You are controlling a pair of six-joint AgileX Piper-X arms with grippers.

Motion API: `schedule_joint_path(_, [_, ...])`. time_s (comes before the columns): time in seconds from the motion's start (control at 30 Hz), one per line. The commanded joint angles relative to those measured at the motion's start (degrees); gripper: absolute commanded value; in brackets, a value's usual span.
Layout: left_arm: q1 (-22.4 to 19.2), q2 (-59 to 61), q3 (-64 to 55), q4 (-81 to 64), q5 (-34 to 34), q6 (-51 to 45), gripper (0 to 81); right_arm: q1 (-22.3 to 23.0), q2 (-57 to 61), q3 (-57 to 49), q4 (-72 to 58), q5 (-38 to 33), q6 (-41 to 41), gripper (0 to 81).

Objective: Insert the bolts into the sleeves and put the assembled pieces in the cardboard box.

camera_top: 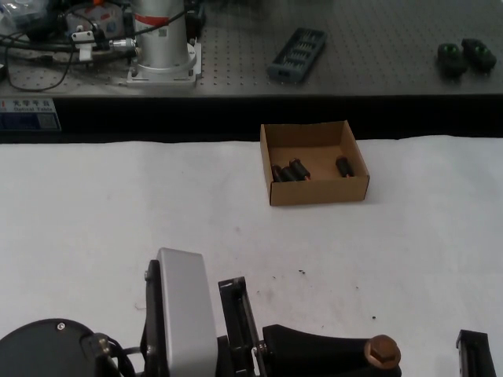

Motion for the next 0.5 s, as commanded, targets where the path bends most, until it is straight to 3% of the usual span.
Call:
schedule_joint_path(0.0, [-0.17, -0.34, 0.11, 0.67, -0.37, 0.62, 0.6, 0.12, -0.26, -0.7, -1.24, 0.48, -0.43, 5.2])
schedule_joint_path(0.47, [-0.17, -0.34, 0.07, 1.53, -0.65, 0.0, 0.6, 0.12, -0.25, -0.7, -2.27, 3.13, -0.43, 5.2])
